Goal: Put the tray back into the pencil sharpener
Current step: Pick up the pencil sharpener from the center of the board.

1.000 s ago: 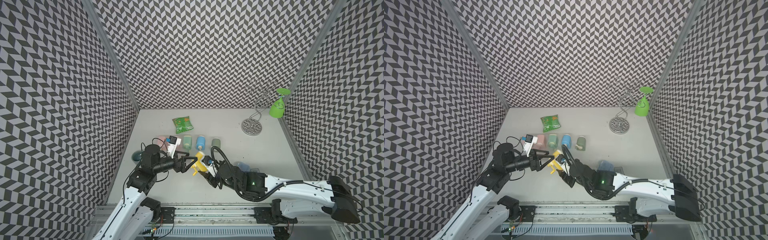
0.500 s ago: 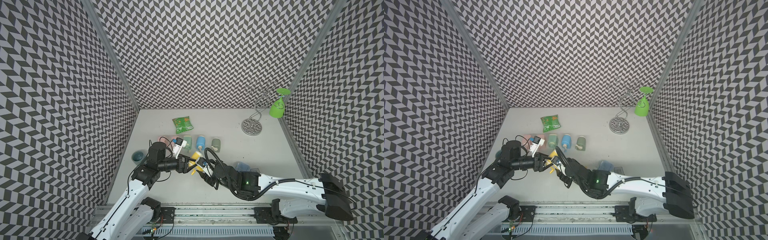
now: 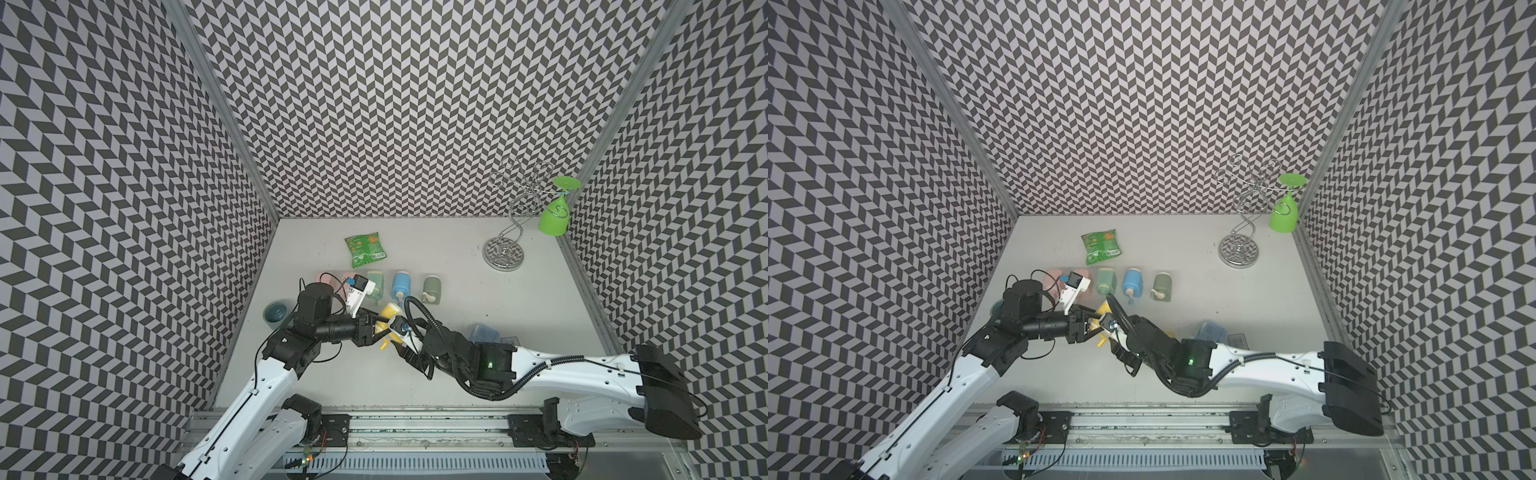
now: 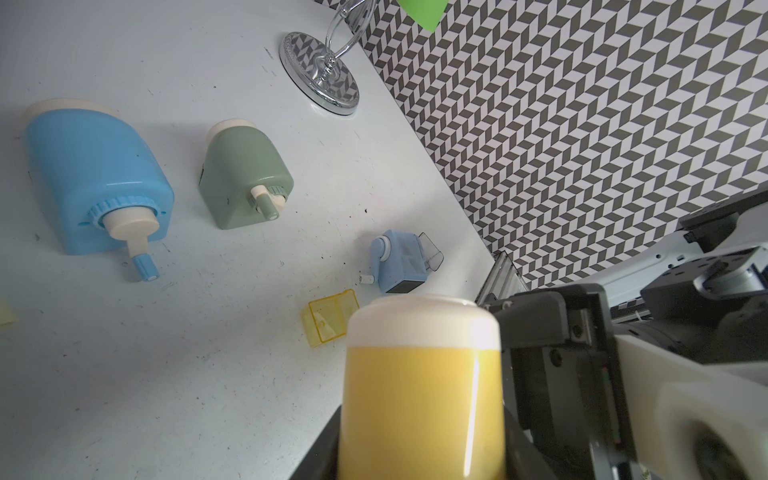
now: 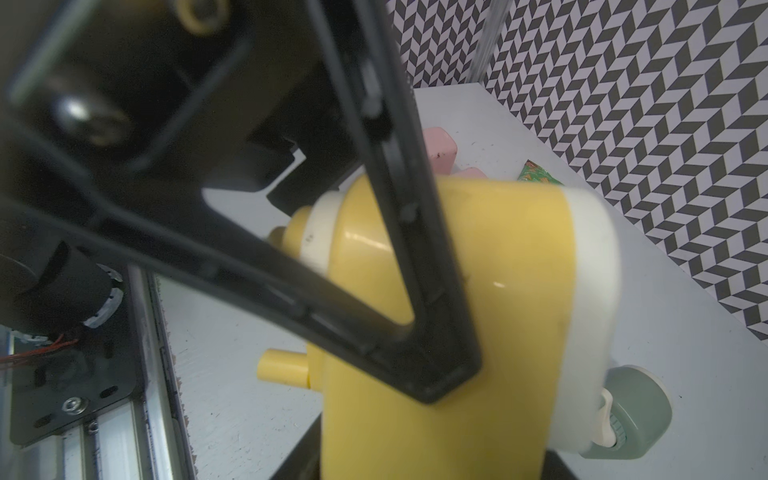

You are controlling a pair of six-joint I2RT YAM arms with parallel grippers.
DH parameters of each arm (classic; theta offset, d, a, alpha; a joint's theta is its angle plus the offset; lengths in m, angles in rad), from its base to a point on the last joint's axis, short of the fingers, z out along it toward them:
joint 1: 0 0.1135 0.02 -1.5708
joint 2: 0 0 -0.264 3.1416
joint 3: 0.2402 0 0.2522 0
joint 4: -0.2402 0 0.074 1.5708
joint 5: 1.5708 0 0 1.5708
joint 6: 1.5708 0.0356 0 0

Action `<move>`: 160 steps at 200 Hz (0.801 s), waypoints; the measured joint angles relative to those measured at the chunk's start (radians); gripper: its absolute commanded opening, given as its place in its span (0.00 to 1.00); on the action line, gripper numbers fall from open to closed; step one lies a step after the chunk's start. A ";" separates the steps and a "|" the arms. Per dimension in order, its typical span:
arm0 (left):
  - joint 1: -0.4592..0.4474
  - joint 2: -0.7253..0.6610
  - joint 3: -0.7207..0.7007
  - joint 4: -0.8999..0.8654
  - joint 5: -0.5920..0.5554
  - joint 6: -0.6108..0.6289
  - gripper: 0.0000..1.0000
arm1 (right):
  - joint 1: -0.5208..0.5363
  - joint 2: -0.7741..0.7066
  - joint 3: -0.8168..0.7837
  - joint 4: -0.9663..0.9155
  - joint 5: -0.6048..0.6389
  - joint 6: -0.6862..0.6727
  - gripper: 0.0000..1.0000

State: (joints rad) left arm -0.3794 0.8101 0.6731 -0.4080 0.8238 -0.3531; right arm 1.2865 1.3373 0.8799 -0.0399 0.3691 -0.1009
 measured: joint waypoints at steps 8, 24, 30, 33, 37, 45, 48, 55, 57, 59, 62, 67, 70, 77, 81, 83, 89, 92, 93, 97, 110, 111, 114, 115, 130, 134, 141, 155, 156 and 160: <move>0.000 0.000 0.000 -0.003 -0.014 0.008 0.13 | 0.000 -0.004 0.000 -0.003 0.000 0.011 0.91; 0.000 -0.006 -0.002 0.003 -0.048 0.018 0.05 | 0.000 -0.016 0.000 -0.022 0.002 0.032 0.99; 0.000 -0.011 -0.009 0.016 -0.060 0.021 0.03 | 0.000 -0.024 -0.001 -0.032 0.000 0.046 0.99; 0.000 -0.015 -0.014 0.025 -0.069 0.023 0.02 | 0.000 -0.028 -0.003 -0.036 0.000 0.053 0.99; 0.000 -0.021 -0.020 0.037 -0.076 0.024 0.01 | 0.000 -0.035 -0.007 -0.038 0.001 0.060 0.99; -0.001 -0.032 -0.034 0.061 -0.096 0.032 0.00 | 0.000 -0.051 -0.018 -0.047 0.000 0.078 0.99; -0.001 -0.035 -0.039 0.071 -0.104 0.039 0.00 | 0.000 -0.058 -0.023 -0.051 0.000 0.084 0.99; -0.001 -0.041 -0.049 0.092 -0.124 0.052 0.00 | 0.000 -0.076 -0.035 -0.067 -0.001 0.101 0.99; -0.001 -0.042 -0.052 0.099 -0.131 0.056 0.00 | 0.000 -0.082 -0.040 -0.072 -0.001 0.108 0.99; -0.001 -0.043 -0.054 0.104 -0.135 0.059 0.00 | 0.000 -0.089 -0.044 -0.076 -0.001 0.113 0.99; -0.001 -0.043 -0.057 0.114 -0.145 0.072 0.00 | 0.000 -0.097 -0.050 -0.082 -0.001 0.122 0.99; -0.001 -0.043 -0.062 0.131 -0.161 0.089 0.00 | 0.000 -0.112 -0.059 -0.092 -0.001 0.135 0.99; -0.001 -0.043 -0.064 0.142 -0.170 0.100 0.00 | 0.000 -0.124 -0.068 -0.096 -0.002 0.147 1.00; -0.001 -0.040 -0.069 0.164 -0.190 0.129 0.00 | 0.000 -0.149 -0.084 -0.101 -0.001 0.168 1.00; -0.001 -0.036 -0.071 0.179 -0.201 0.155 0.00 | 0.000 -0.169 -0.097 -0.102 0.001 0.183 0.99; -0.001 -0.035 -0.071 0.183 -0.205 0.162 0.00 | 0.000 -0.179 -0.105 -0.101 0.002 0.190 0.99; -0.001 -0.024 -0.072 0.201 -0.217 0.204 0.00 | 0.000 -0.208 -0.124 -0.098 0.005 0.210 0.97; -0.001 -0.018 -0.072 0.209 -0.222 0.220 0.00 | 0.000 -0.222 -0.135 -0.093 0.008 0.222 0.96; -0.001 -0.014 -0.072 0.213 -0.225 0.235 0.00 | 0.000 -0.231 -0.141 -0.092 0.010 0.227 0.96; -0.002 -0.004 -0.072 0.223 -0.230 0.264 0.00 | 0.000 -0.248 -0.154 -0.087 0.015 0.245 0.95; -0.006 0.039 -0.072 0.242 -0.240 0.383 0.00 | -0.002 -0.307 -0.194 -0.083 0.048 0.313 0.88; -0.006 0.041 -0.072 0.243 -0.241 0.388 0.00 | -0.002 -0.312 -0.197 -0.083 0.052 0.320 0.88; -0.009 0.056 -0.072 0.244 -0.243 0.427 0.00 | -0.003 -0.322 -0.203 -0.087 0.061 0.342 0.87; -0.010 0.058 -0.072 0.243 -0.243 0.435 0.00 | -0.005 -0.327 -0.205 -0.087 0.069 0.351 0.87; -0.029 0.114 -0.072 0.229 -0.247 0.588 0.00 | -0.024 -0.358 -0.217 -0.112 0.118 0.484 0.82; -0.035 0.126 -0.072 0.224 -0.248 0.627 0.00 | -0.032 -0.362 -0.218 -0.118 0.127 0.519 0.81; -0.051 0.146 -0.073 0.212 -0.251 0.702 0.00 | -0.057 -0.370 -0.219 -0.132 0.132 0.579 0.81; -0.088 0.171 -0.082 0.200 -0.256 0.829 0.00 | -0.132 -0.376 -0.219 -0.161 0.108 0.679 0.78; -0.093 0.173 -0.084 0.199 -0.257 0.843 0.00 | -0.141 -0.376 -0.219 -0.164 0.100 0.689 0.78; -0.103 0.177 -0.088 0.197 -0.257 0.873 0.00 | -0.166 -0.375 -0.219 -0.170 0.085 0.709 0.77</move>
State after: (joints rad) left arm -0.4828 0.9871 0.5850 -0.2111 0.5663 0.5201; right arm 1.1210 0.9619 0.6605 -0.2100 0.4545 0.6083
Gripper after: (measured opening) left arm 0.497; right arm 0.801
